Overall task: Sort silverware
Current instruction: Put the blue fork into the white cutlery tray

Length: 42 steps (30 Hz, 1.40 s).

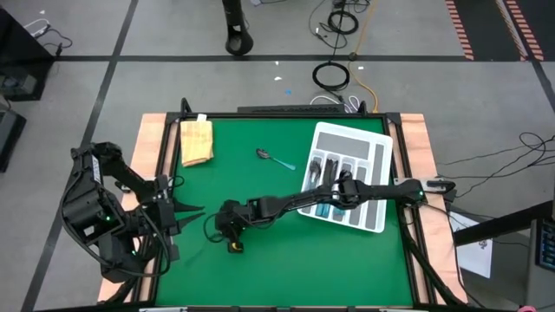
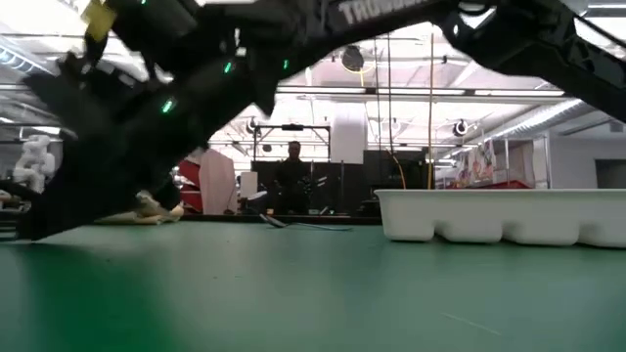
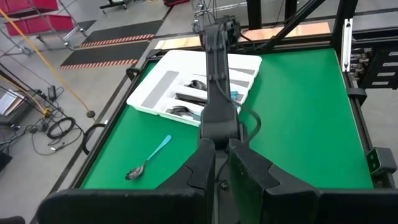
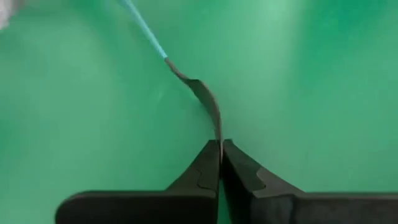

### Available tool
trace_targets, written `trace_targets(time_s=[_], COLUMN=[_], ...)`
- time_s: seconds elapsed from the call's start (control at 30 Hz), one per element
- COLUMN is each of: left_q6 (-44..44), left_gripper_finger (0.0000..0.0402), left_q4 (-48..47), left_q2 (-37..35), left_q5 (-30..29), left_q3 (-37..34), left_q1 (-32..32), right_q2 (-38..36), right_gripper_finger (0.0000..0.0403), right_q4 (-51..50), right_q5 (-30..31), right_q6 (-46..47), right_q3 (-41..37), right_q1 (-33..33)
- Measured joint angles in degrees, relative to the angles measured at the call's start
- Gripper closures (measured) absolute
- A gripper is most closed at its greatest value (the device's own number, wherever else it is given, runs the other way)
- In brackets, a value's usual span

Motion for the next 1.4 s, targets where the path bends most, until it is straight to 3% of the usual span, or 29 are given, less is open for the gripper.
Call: trace_targets(time_s=[0.27,0.43,0.6,1.03,1.23,1.4], left_q6=[2.6,3.9,4.1,2.6,2.5,3.0], left_gripper_finger=[0.035,0.035,0.035,0.035,0.035,0.035], left_q4=[0.0,0.0,0.0,0.0,0.0,0.0], left_q2=[0.0,0.0,0.0,0.0,0.0,0.0], left_q5=[1.6,1.9,1.9,1.7,2.1,2.1], left_q3=[0.0,0.0,0.0,0.0,0.0,0.0], left_q1=[0.0,0.0,0.0,0.0,0.0,0.0], right_q2=[-14.4,-21.9,-27.4,-29.5,-37.0,-45.4], right_gripper_finger=[0.0402,0.0403,0.0403,0.0403,0.0403,0.0403], right_q4=[-30.2,-52.7,-68.7,-69.3,-69.3,-69.3], right_q5=[-4.6,-4.3,-4.3,-7.9,-8.6,-5.9], right_q6=[-12.9,-21.1,-26.1,-31.8,-29.5,-28.3], right_q3=[0.4,0.2,0.3,-4.1,-9.5,-19.7], right_q1=[-1.5,-5.8,-12.0,-25.5,-28.7,-31.5])
